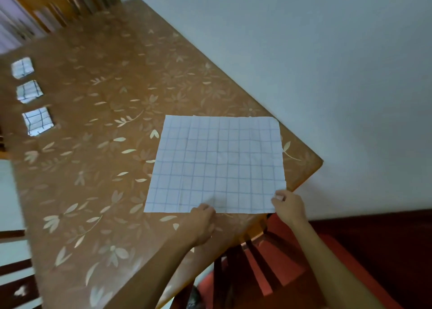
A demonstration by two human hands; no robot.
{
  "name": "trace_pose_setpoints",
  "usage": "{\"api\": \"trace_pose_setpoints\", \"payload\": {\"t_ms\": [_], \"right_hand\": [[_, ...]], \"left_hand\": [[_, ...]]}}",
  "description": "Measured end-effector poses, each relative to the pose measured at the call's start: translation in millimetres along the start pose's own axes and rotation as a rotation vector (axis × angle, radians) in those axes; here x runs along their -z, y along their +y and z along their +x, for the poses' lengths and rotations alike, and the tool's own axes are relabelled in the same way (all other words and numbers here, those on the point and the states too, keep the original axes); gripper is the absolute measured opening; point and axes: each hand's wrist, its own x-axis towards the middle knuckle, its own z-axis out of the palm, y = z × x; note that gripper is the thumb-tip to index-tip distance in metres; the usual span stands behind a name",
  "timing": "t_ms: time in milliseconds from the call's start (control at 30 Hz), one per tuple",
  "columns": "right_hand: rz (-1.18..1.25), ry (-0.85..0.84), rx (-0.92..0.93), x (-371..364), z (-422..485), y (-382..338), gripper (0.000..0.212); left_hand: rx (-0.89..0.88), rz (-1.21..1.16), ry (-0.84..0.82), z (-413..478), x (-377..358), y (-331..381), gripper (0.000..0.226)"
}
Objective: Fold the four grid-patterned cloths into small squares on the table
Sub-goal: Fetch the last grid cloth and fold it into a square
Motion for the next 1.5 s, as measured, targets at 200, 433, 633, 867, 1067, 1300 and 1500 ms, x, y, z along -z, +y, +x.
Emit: {"api": "trace_pose_setpoints", "payload": {"t_ms": [200,433,633,867,1067,1300,1500], "right_hand": [[0.150,-0.053,-0.035,-15,-27,-16,0.057],[0.297,-0.356,0.055,-72,-103,-65,0.018],[0.311,-0.495,0.124,-115,-173,-104,0.030],[0.172,-0.379,0.259,-167,-221,-101,0.083],[-0.156,-0.251,0.262,-191,-246,-91,0.079],[-0.461,-0.237,0.221,-195,-254,-92,0.034],[-0.733,-0.272,0.430,-185,-238,-100,0.012]], "left_hand": [[0.030,-0.108,0.000,-17,-4,-21,0.045],[-0.149,-0.236,0.074,-43,3,-40,0.076],[-0.210,-0.608,0.166,-89,4,-88,0.054],[-0.208,-0.530,0.237,-150,-4,-182,0.010],[-0.194,-0.692,0.114,-188,-26,-251,0.022],[-0.118,-0.895,0.108,-212,-35,-297,0.018],[-0.014,-0.982,0.151,-205,-28,-298,0.013]]}}
